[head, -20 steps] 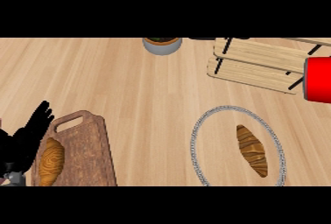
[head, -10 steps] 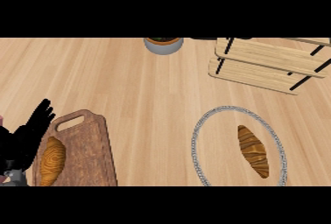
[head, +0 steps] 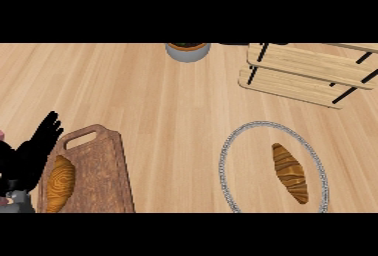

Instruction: Pick the can from the placemat and place it in the tiered shelf

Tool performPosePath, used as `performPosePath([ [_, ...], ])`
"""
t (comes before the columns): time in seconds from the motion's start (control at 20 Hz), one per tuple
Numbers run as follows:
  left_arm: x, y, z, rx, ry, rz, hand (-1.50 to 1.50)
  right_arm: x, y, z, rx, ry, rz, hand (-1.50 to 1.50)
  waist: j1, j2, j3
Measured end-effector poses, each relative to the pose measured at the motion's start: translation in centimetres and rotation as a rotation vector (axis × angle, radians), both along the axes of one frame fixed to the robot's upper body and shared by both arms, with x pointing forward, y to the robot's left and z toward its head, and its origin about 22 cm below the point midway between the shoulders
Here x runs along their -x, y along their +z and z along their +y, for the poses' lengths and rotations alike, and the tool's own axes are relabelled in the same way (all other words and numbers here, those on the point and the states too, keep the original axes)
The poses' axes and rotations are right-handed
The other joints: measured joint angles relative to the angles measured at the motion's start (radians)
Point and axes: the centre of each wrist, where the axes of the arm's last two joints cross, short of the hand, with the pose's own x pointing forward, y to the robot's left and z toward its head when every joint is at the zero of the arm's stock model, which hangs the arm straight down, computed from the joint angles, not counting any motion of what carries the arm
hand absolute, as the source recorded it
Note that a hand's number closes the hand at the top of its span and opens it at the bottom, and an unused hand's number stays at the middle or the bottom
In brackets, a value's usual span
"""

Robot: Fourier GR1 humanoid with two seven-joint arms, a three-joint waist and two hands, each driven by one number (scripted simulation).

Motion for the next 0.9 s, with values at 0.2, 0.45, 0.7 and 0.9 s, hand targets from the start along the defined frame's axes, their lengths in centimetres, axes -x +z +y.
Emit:
performPosePath([
  [0.2,0.1,-0.4,-0.1,0.002,0.001,0.004,0.00,-2.5,-1.0,-1.1,0.012,-0.028,0.008,1.50,0.001,0.001,0.000],
  [0.45,-0.2,-0.2,-0.1,0.001,-0.008,0.001,0.00,-5.3,-2.4,-3.1,-0.032,-0.038,0.006,1.50,0.002,0.001,0.001],
  [0.7,-0.2,-0.3,-0.2,0.002,-0.014,-0.005,0.00,-8.4,-4.8,-4.3,-0.060,-0.064,0.034,1.50,0.007,0.002,0.000],
  [0.9,0.2,0.3,0.2,-0.003,-0.014,0.000,0.00,-9.7,-6.1,-5.7,-0.119,-0.136,0.021,-1.50,0.008,0.002,0.001],
])
